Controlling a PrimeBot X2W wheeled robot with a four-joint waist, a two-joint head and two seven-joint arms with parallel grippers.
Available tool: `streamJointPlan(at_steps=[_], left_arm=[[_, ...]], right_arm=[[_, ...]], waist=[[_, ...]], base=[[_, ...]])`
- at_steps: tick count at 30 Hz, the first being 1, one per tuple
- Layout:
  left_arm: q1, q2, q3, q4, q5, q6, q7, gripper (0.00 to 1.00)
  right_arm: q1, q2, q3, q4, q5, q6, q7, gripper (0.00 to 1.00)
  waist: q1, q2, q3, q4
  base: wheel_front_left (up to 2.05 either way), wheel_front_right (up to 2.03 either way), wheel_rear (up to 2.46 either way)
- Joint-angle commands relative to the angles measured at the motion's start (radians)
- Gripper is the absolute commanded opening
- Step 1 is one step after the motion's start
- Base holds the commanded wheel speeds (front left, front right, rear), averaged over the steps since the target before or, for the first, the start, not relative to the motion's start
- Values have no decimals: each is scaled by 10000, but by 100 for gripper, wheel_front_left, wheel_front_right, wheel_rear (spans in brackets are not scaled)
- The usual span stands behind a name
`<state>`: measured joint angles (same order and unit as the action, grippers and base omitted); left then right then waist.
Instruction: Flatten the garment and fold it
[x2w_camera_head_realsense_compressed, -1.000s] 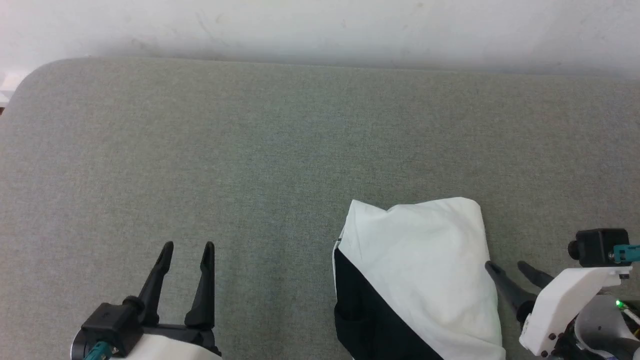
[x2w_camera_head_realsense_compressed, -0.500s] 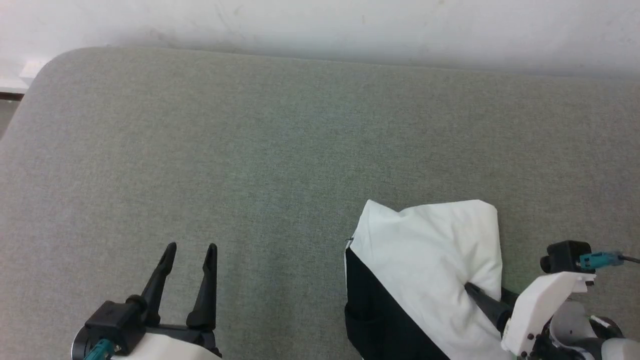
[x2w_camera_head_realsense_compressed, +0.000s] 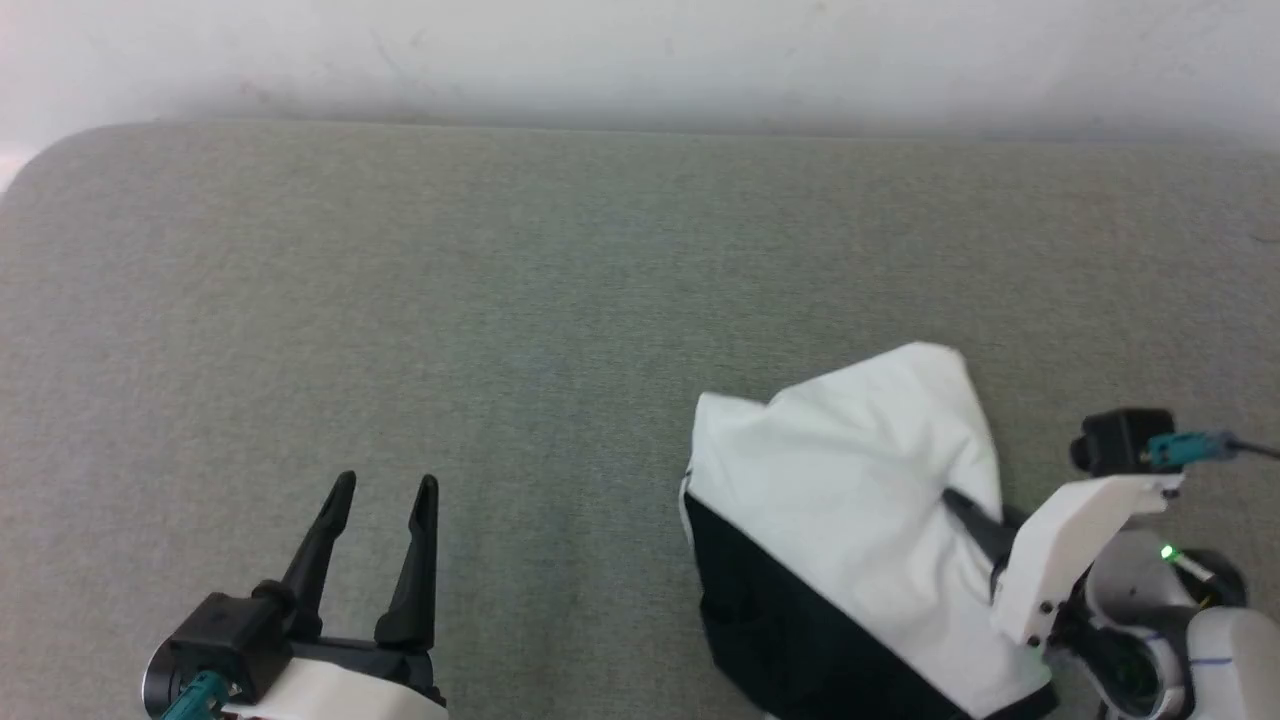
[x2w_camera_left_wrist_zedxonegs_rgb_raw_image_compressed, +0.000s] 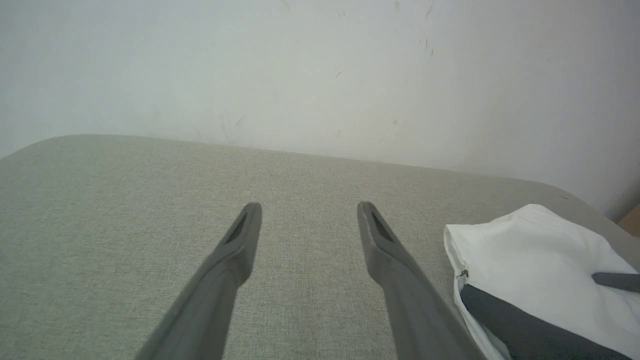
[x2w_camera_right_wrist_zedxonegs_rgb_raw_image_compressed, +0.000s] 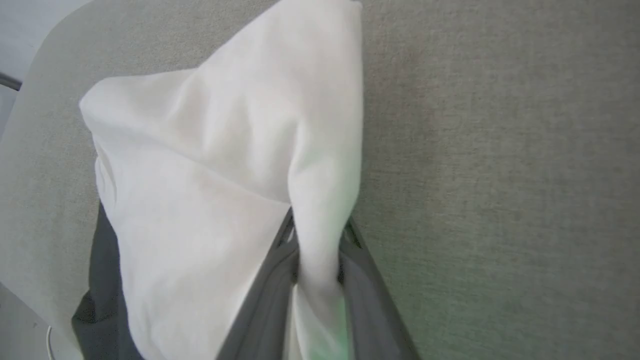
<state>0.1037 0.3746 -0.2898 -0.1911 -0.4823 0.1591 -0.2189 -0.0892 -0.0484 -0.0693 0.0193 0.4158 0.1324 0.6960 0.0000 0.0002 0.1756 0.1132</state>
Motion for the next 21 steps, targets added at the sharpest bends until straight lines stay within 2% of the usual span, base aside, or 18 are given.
streamJointPlan(at_steps=[1,6,11,17,21], left_arm=[[-164,50,-3,-84,77,-22,13,100],[-367,172,14,-316,156,-2,111,100],[-622,368,105,-603,259,26,227,100],[-1038,562,196,-982,366,27,362,100],[-1357,632,231,-1186,429,19,412,100]], right_arm=[[-243,-21,-123,-188,-187,-17,65,0],[-660,-490,-508,-786,-760,-17,744,0],[-1193,-1277,-764,-1125,-999,-17,1250,0],[-1890,-3068,-621,-1218,-1274,-17,1096,0],[-2200,-4041,-639,-1092,-1341,-17,1025,0]], waist=[[0,-2,50,-333],[0,-2,404,-841],[0,-2,934,-1337],[0,-2,1765,-1796],[0,-2,2306,-1925]], base=[[0,0,0],[0,0,0],[0,0,0],[0,0,0],[0,0,0]])
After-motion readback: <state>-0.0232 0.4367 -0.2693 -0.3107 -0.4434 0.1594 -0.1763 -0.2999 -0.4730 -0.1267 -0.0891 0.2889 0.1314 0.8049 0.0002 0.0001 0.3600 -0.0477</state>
